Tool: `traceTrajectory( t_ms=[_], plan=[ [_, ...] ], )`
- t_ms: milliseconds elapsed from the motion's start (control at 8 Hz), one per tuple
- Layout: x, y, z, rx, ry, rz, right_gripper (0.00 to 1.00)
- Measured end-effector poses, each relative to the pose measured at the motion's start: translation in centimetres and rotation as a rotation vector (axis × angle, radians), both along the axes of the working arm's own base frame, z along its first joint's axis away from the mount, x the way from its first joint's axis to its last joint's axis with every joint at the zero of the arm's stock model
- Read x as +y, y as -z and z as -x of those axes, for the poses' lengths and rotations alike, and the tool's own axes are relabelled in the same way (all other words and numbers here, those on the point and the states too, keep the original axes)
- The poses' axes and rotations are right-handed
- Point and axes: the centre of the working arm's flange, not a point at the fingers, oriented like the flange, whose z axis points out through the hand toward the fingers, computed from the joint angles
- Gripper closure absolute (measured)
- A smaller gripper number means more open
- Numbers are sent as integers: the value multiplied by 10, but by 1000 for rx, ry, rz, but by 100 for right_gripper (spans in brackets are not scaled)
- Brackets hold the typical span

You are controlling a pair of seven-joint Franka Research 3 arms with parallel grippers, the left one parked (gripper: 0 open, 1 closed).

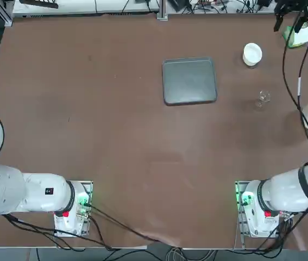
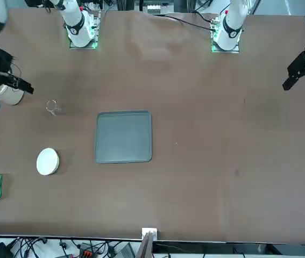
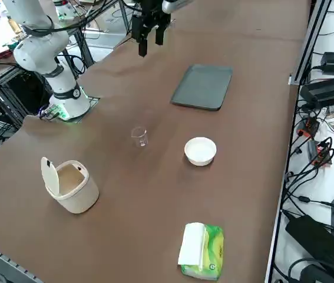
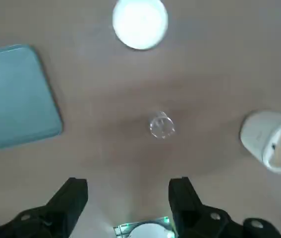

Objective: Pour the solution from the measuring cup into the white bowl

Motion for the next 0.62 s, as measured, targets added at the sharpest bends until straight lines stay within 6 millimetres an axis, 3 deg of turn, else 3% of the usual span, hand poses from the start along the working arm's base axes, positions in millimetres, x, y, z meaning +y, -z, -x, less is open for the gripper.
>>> traceTrajectory(
  t_ms=[250,625],
  plan=[
    [-8,-31,10,-81,-48,-39,0],
    [-1,-62,30,-137,-92,-45,0]
  ],
)
